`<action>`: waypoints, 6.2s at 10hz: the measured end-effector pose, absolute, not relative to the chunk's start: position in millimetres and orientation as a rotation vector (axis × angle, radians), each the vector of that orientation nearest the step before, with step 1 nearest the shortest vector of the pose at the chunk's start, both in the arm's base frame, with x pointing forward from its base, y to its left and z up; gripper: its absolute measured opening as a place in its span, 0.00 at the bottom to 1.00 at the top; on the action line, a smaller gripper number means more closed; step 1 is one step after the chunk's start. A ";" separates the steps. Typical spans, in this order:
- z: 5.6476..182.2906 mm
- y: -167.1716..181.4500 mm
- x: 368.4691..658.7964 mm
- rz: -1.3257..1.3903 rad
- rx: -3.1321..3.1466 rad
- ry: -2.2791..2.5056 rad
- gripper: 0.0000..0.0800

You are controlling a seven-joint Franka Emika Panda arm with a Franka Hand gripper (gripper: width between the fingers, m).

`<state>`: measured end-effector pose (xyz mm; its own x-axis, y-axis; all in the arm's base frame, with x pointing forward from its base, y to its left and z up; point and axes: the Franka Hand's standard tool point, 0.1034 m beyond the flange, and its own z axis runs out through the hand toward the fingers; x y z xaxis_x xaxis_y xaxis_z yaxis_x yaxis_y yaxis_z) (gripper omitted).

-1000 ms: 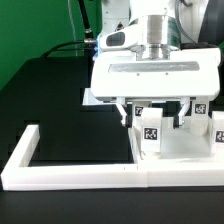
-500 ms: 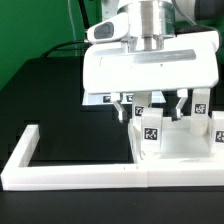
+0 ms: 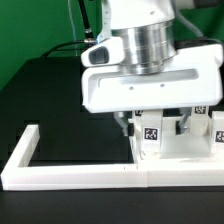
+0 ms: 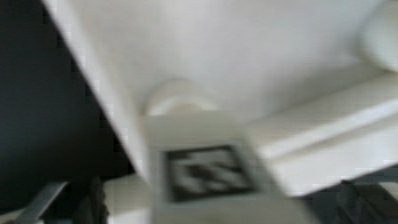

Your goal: Assemble square table

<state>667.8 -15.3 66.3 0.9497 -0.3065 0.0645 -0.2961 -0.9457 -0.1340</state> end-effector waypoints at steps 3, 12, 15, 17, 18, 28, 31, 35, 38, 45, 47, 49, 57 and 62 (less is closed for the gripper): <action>68.0 -21.5 666.7 -0.130 -2.986 0.508 0.66; 64.7 -21.2 665.9 -0.050 -2.423 1.785 0.35; 62.7 -23.6 661.9 0.010 -1.922 2.240 0.35; 62.4 -23.9 660.7 0.011 -1.914 2.239 0.35; 61.6 -23.7 660.4 0.011 -1.930 2.226 0.46; 70.6 7.3 656.6 -0.106 -2.911 0.924 0.81; 68.5 7.5 654.3 -0.081 -2.825 1.146 0.44; 68.3 5.1 659.1 -0.039 -2.575 1.602 0.37; 71.2 4.3 666.6 0.080 -2.109 2.123 0.37; 69.6 9.8 665.5 0.053 -2.442 1.677 0.77; 69.0 9.2 662.7 0.038 -2.544 1.527 0.80; 68.4 8.1 662.3 0.024 -2.629 1.376 0.81; 72.3 -4.3 665.7 -0.032 -2.885 0.971 0.36; 70.6 -6.4 669.6 0.005 -2.325 1.904 0.36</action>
Offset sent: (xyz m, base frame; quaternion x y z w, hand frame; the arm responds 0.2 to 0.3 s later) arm 0.0000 0.0000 0.0000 0.0000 0.0000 0.0000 1.0000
